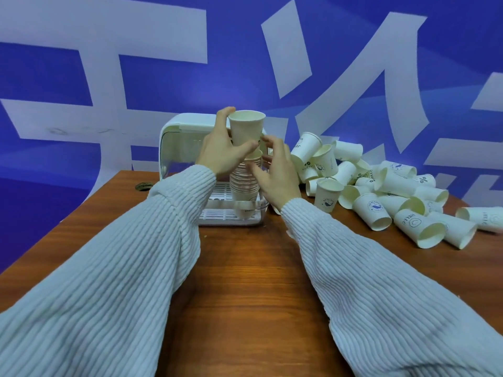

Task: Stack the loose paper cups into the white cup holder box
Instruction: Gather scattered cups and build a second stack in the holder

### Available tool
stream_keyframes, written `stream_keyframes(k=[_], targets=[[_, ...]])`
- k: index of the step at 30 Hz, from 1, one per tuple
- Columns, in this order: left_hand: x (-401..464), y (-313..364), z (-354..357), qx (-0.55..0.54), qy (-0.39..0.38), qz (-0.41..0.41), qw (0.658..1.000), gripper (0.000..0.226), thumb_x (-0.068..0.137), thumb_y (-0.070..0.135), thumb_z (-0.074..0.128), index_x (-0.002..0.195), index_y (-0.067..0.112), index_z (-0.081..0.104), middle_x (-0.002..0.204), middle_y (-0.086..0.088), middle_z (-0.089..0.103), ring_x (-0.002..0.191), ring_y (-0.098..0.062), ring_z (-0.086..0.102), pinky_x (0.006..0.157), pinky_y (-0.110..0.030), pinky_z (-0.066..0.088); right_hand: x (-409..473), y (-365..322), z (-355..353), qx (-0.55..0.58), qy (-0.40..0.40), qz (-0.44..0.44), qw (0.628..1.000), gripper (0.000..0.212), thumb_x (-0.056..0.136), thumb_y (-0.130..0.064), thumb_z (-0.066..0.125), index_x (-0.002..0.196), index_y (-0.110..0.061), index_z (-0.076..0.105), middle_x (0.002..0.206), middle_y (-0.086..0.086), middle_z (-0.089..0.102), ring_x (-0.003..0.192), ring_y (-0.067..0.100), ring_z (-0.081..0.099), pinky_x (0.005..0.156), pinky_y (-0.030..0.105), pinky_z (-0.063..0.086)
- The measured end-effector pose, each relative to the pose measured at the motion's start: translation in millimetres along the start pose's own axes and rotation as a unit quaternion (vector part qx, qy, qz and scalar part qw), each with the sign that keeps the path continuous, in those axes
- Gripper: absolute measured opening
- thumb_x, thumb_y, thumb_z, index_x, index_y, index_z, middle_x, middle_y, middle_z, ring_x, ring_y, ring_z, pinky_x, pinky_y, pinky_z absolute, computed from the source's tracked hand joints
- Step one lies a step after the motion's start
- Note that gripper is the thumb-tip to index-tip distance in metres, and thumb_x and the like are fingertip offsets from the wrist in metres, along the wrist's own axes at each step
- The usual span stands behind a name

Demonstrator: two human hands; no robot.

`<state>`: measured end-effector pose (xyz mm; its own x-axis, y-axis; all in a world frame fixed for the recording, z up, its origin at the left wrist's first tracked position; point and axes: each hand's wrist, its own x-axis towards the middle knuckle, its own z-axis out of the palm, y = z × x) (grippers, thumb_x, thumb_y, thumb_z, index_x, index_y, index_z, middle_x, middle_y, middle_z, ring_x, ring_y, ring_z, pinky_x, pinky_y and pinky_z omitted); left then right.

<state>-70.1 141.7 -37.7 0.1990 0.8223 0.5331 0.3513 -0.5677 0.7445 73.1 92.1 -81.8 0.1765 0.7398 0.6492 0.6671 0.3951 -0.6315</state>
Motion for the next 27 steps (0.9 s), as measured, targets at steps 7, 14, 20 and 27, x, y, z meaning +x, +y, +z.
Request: stream_keyframes(k=[7, 14, 20, 27], targets=[[-5, -15, 8, 0.053, -0.028, -0.017, 0.998, 0.071, 0.087, 0.032, 0.074, 0.147, 0.018, 0.039, 0.136, -0.009, 0.052, 0.125, -0.027, 0.053, 0.1, -0.036, 0.045, -2, 2, -3, -0.003, -0.022, 0.017, 1.0, 0.08, 0.097, -0.015, 0.065, 0.159, -0.042, 0.022, 0.149, -0.002, 0.042, 0.103, 0.001, 0.064, 0.093, 0.02, 0.055], [-28, -37, 14, 0.053, -0.091, -0.063, 0.993, 0.095, 0.081, 0.057, 0.066, 0.161, 0.028, 0.025, 0.154, -0.002, 0.047, 0.136, -0.022, 0.051, 0.114, -0.041, 0.04, -1, 7, 4, -0.015, -0.091, 0.078, 0.993, 0.061, 0.094, -0.021, 0.057, 0.152, -0.035, 0.043, 0.136, -0.003, 0.061, 0.12, 0.017, 0.06, 0.105, 0.046, 0.052], [-31, -56, 13, 0.074, -0.074, -0.065, 0.992, 0.114, 0.088, 0.045, 0.077, 0.164, 0.026, -0.006, 0.142, -0.005, 0.061, 0.124, -0.027, 0.061, 0.102, -0.032, 0.043, 11, 3, 16, 0.069, -0.121, 0.119, 0.983, 0.071, 0.095, -0.014, 0.061, 0.159, -0.03, 0.034, 0.153, 0.0, 0.053, 0.134, 0.012, 0.054, 0.114, 0.039, 0.046], [-23, -70, 1, 0.197, 0.065, -0.136, 0.969, 0.107, 0.088, 0.043, 0.072, 0.161, 0.03, -0.004, 0.147, -0.018, 0.05, 0.128, -0.042, 0.056, 0.102, -0.053, 0.044, -1, 10, 45, 0.033, -0.183, 0.15, 0.971, 0.08, 0.09, -0.029, 0.064, 0.16, -0.037, 0.026, 0.154, -0.001, 0.051, 0.133, 0.014, 0.055, 0.112, 0.044, 0.047]])
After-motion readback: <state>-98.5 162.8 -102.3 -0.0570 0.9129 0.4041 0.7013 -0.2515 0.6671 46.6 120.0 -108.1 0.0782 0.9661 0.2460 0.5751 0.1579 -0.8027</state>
